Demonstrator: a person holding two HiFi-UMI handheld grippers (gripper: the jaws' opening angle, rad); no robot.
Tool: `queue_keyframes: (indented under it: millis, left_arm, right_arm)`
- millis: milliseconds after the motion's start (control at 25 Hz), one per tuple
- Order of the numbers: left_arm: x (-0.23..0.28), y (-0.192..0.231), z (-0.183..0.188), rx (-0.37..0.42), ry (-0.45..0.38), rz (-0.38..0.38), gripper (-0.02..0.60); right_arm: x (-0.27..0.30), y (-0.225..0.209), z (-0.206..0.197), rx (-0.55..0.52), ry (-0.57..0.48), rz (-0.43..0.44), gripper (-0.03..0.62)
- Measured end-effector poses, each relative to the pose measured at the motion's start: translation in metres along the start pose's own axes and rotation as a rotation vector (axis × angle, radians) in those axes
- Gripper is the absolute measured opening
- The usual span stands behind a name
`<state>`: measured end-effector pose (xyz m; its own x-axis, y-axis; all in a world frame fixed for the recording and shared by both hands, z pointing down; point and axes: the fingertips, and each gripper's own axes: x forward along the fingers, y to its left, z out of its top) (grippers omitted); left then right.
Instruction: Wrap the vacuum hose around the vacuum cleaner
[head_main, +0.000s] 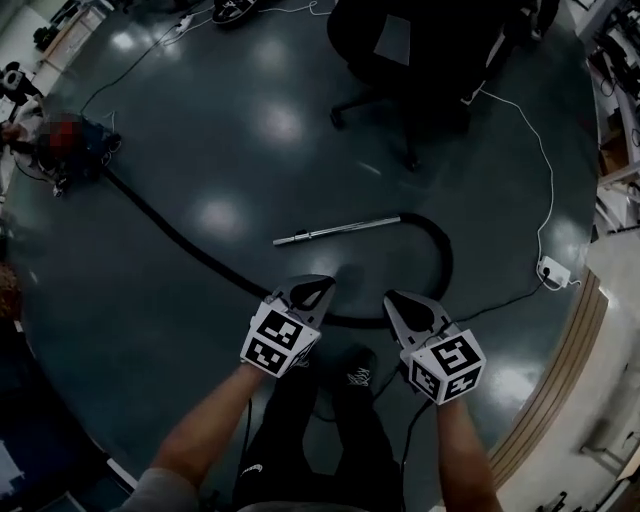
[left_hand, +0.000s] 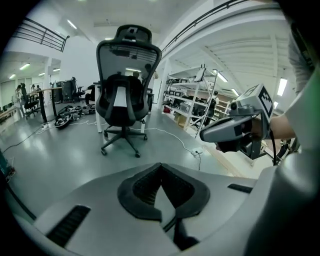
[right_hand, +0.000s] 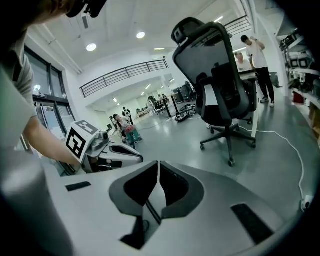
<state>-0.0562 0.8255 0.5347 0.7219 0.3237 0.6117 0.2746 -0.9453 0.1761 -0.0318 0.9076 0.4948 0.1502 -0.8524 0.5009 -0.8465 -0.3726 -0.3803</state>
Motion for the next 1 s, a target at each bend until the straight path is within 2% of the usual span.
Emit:
queue_keyframes:
  millis: [320,480,640,760,880,1000]
  left_arm:
    - [0.14,0.091,-0.145,0.041,0.13,-0.041,0.008]
    - [0.206,0.135,-0.205,0.068,0.162,-0.047,0.013]
    - [0.265,0.16,-0.261,0.161,0.235,-0.095,0.045]
    - [0.302,0.176,-0.294,0.241,0.282,-0.14,0.114]
    - [0.336,0.2,-0.318,0.275,0.311,-0.157,0.194]
    - [0.372,0.227,-0.342,0.331,0.356,-0.166,0.215]
  right_arm:
    - [0.131,-0.092,-0.112,-0.047,0.041,-0.047,0.003]
    - [0.19,-0.133,-0.154,-0.067,0.033,-0.031,0.003]
    - [0.24,-0.171,-0.198,-0.094,0.043,-0.011,0.003]
    - [0.271,-0.195,-0.226,-0.119,0.055,-0.013,0.003]
    - [0.299,-0.21,-0.246,-0.151,0.071,0.005,0.003]
    - [0.319,-0.222,-0.269,-0.192,0.098,0.025,0.003]
